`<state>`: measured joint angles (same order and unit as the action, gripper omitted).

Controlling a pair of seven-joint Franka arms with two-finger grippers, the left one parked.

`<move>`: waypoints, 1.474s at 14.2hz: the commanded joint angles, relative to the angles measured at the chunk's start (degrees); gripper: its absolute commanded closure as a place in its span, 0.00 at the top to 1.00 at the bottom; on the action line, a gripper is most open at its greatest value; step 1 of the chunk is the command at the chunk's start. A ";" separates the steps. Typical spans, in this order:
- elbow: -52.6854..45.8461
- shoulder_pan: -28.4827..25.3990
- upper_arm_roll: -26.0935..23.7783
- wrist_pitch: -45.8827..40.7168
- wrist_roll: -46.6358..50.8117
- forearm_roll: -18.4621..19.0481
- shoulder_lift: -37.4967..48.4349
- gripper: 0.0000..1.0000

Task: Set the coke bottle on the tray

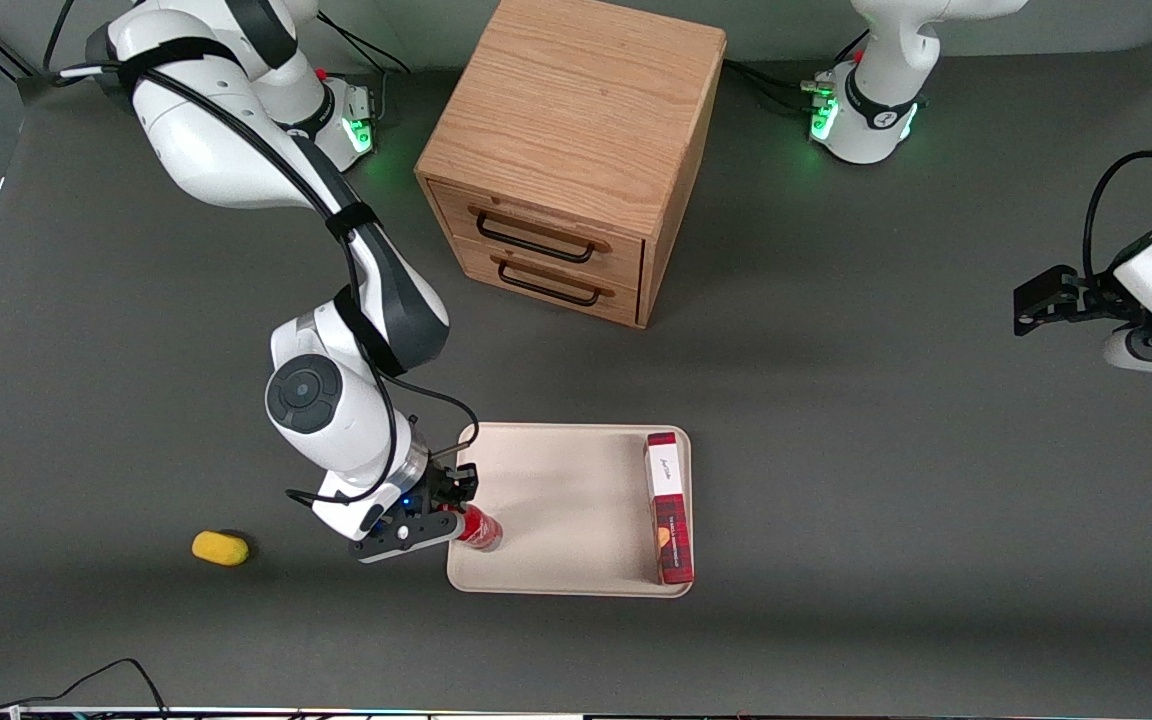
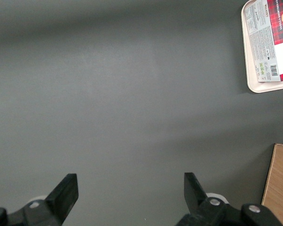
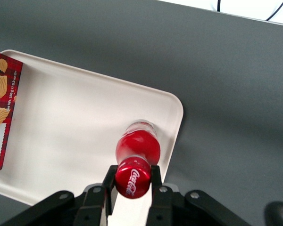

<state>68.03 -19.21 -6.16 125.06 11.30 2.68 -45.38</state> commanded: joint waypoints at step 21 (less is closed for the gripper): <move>27.84 10.67 1.24 -21.07 -1.26 -0.05 38.58 1.00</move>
<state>85.10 -11.81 -4.60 104.53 12.90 2.78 -17.12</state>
